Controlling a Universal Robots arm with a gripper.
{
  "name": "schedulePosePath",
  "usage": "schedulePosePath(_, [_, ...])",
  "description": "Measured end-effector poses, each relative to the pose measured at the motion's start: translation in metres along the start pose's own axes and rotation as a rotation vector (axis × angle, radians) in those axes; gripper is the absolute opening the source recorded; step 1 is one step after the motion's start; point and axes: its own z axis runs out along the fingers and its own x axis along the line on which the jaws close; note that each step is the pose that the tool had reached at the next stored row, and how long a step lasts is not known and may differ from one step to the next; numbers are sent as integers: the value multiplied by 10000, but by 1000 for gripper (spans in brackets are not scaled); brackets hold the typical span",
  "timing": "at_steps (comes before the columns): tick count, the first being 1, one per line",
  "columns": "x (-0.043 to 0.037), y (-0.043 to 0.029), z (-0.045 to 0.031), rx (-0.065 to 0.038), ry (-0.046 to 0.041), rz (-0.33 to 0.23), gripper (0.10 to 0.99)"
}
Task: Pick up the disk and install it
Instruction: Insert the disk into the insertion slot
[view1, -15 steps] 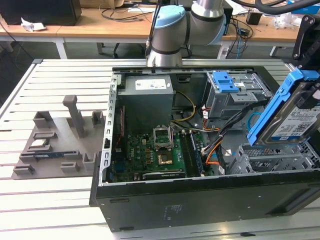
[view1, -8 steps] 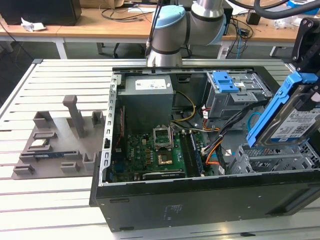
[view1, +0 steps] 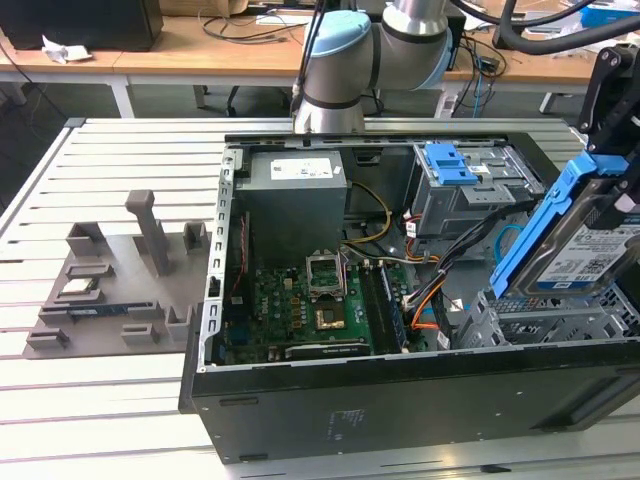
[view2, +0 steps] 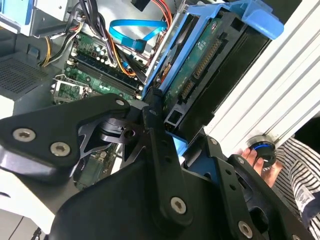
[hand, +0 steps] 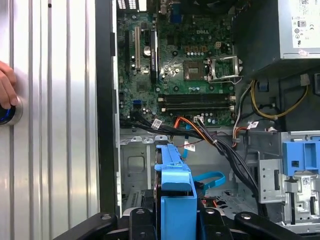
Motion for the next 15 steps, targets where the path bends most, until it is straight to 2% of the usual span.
schedulePosePath(9, [29,-3,118,-1,0,-5,365])
schedulePosePath(15, [44,-10,295,-12,1,-15,365])
